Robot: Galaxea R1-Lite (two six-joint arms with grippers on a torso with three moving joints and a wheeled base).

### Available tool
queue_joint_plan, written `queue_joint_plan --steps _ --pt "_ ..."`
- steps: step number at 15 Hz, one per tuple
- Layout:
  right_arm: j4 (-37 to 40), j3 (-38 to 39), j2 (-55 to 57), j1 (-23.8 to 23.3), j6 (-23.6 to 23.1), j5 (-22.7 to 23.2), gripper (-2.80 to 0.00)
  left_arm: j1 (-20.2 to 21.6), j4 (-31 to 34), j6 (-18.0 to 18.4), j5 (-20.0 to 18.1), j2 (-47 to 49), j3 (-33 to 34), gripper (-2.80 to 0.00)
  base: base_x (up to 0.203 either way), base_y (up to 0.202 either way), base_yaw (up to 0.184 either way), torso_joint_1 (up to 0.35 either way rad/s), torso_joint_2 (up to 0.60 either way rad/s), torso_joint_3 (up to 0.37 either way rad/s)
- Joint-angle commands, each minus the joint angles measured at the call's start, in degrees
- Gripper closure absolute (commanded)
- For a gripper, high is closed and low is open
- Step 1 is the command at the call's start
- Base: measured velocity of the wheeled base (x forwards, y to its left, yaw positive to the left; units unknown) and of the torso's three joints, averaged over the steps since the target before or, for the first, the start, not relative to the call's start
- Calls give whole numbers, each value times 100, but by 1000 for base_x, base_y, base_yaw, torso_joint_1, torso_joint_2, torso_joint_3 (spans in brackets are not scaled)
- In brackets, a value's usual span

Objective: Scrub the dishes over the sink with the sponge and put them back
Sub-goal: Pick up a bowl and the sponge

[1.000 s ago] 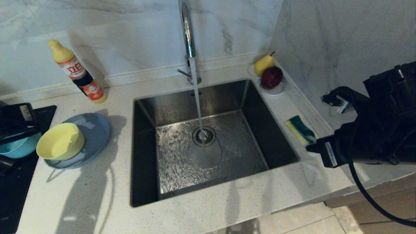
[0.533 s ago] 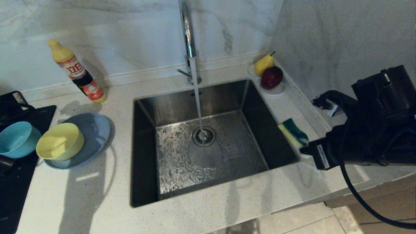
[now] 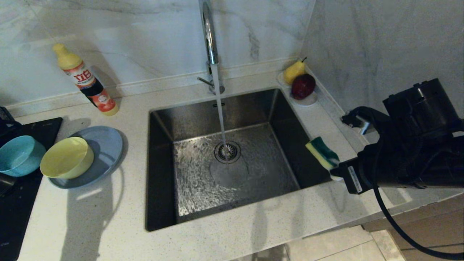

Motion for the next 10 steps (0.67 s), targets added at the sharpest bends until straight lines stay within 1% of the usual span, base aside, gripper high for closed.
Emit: queue_joint_plan --steps 1,2,3,7,8,9,10 --pt "9 7 -7 5 0 -3 0 209 -17 67 -218 51 -31 0 0 0 0 0 0 0" --pt "9 13 2 5 -9 -3 0 262 -20 122 -339 67 -38 0 0 0 0 0 0 0" --pt "9 16 2 5 -18 -3 0 328 -46 149 -368 142 -43 0 0 0 0 0 0 0" --pt "6 13 20 49 -26 6 0 468 -42 158 -359 470 -168 0 0 0 0 0 0 0" --pt "0 7 20 49 -26 6 0 468 -17 147 -341 525 -212 -35 0 0 0 0 0 0" --pt "0 15 20 49 -28 4 0 478 -7 135 -292 620 -281 -280 0 0 0 0 0 0" --pt "0 16 11 49 -35 0 0 484 -1 117 -155 725 -358 -280 0 0 0 0 0 0"
